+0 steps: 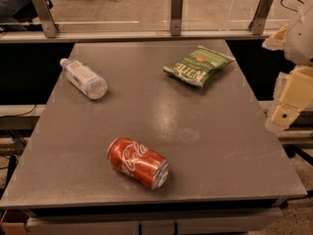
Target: Place blue plastic bottle upright
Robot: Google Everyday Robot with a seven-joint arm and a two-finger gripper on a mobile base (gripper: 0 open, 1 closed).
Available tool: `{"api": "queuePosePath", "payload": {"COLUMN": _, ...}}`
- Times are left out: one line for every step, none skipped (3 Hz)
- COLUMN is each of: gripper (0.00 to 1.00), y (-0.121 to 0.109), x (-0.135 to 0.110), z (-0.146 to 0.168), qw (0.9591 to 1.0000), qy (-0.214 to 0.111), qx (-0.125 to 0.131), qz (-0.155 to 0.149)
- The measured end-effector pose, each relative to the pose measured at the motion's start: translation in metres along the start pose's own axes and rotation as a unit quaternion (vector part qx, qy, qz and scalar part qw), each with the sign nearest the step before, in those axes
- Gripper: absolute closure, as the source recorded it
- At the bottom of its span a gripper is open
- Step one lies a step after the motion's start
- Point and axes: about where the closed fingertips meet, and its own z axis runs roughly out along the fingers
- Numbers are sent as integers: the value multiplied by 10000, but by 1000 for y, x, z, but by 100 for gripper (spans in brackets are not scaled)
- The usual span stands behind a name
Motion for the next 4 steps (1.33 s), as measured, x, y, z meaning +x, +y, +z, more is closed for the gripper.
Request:
{"api": "queuePosePath", "payload": {"gripper": 0, "y": -19, "x": -60, "z": 17, "qw": 9987, "qy": -423, "qx": -103, "qz": -275}}
{"api": "queuePosePath", "payload": {"gripper": 0, "y": -38, "x": -131, "z": 41, "qw": 9962, "qy": -681, "qx": -185, "qz": -509}}
{"api": "queuePosePath", "payload": {"gripper": 0, "y": -51, "x": -231, "z": 66, "qw": 9919, "qy": -1033, "qx": -278, "qz": -690}}
{"api": "queuePosePath", "payload": {"gripper": 0, "y": -51, "x": -231, "z": 66, "qw": 9919, "qy": -1033, "qx": -277, "qz": -691}}
